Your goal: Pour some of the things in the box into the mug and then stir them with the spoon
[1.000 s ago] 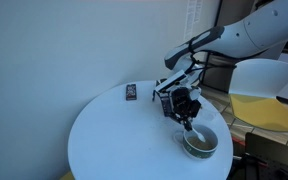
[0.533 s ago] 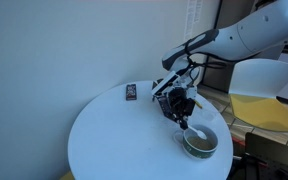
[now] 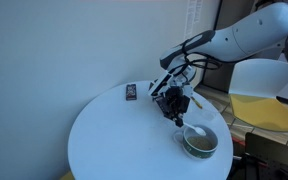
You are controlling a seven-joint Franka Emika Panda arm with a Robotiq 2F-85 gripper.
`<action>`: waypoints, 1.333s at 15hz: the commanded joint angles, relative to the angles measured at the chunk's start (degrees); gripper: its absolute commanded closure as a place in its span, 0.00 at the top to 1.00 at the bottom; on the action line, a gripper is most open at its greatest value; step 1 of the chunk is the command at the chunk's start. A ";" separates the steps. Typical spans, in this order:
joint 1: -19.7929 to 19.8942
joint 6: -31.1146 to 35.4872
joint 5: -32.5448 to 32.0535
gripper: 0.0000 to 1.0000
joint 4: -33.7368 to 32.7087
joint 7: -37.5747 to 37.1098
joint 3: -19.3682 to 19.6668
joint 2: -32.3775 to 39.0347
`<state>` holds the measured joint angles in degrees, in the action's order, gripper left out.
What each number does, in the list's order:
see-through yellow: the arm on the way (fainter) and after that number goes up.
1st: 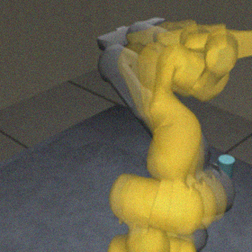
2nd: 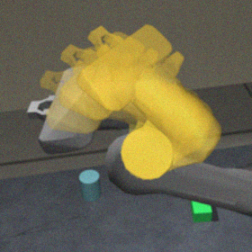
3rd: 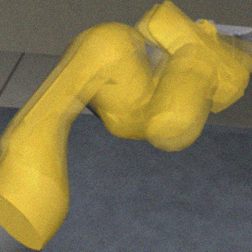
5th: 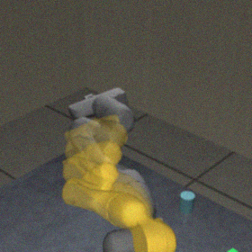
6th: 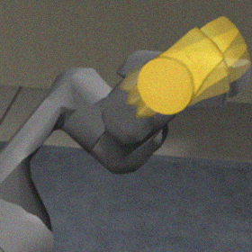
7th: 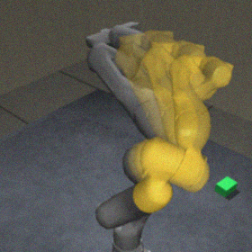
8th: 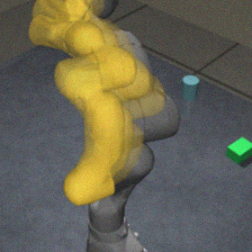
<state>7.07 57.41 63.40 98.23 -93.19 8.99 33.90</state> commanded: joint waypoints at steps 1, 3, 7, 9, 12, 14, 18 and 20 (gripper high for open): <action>0.19 -1.73 1.62 0.01 -2.38 -4.02 0.09 0.84; 0.15 -1.38 1.92 0.01 -2.44 -3.88 -0.07 0.74; 0.17 -0.58 3.32 0.01 -1.41 1.95 -0.68 -0.33; -0.20 -0.67 2.43 0.01 -0.18 7.07 -0.96 -1.41; -0.93 -1.02 0.13 0.01 1.75 16.96 -1.44 -3.11; -1.53 -1.43 -1.85 0.01 2.84 23.00 -1.54 -4.22; -2.82 -2.59 -7.96 0.01 5.14 35.29 -1.51 -6.88; -3.32 -2.90 -10.74 0.01 6.24 40.37 -1.40 -7.96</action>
<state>4.61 55.30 56.02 101.07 -59.39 7.18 29.56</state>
